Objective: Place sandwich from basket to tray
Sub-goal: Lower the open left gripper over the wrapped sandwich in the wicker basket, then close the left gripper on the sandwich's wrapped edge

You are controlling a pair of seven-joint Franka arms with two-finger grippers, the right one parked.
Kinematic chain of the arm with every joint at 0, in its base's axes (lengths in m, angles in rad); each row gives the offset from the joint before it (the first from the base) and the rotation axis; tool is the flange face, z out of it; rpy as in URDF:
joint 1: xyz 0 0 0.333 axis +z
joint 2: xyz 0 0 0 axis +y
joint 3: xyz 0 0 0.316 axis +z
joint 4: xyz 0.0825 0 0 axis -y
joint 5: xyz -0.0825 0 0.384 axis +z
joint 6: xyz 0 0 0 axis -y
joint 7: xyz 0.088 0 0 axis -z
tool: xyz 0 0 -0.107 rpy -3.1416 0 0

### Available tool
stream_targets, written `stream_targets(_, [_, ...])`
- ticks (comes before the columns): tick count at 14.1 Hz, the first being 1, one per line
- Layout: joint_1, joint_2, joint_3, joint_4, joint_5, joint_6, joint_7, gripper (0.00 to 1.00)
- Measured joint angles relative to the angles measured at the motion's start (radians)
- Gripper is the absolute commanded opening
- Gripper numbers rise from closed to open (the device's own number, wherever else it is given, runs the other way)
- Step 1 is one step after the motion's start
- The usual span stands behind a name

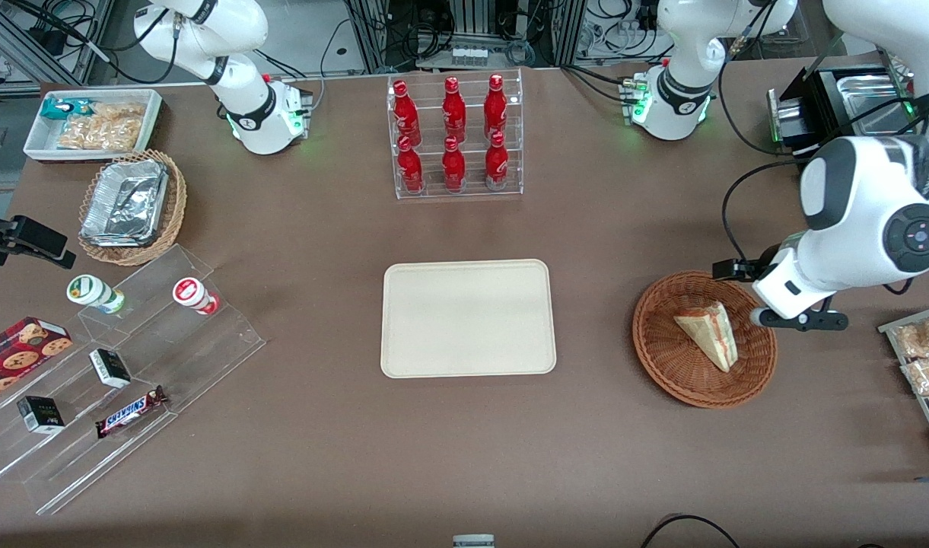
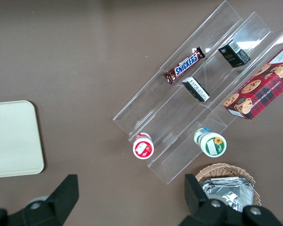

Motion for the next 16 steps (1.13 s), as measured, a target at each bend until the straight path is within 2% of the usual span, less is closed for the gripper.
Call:
stream_targets(5, [0.016, -0.001, 0.006, -0.111, 0.000, 0.161, -0.071, 1.00])
stream_targets(8, [0.017, -0.001, 0.006, -0.174, -0.001, 0.281, -0.230, 1.00])
stream_targets(13, [0.016, 0.005, 0.003, -0.276, -0.001, 0.513, -0.604, 1.00])
stream_targets(16, [0.014, 0.037, 0.002, -0.301, -0.001, 0.613, -0.735, 1.00])
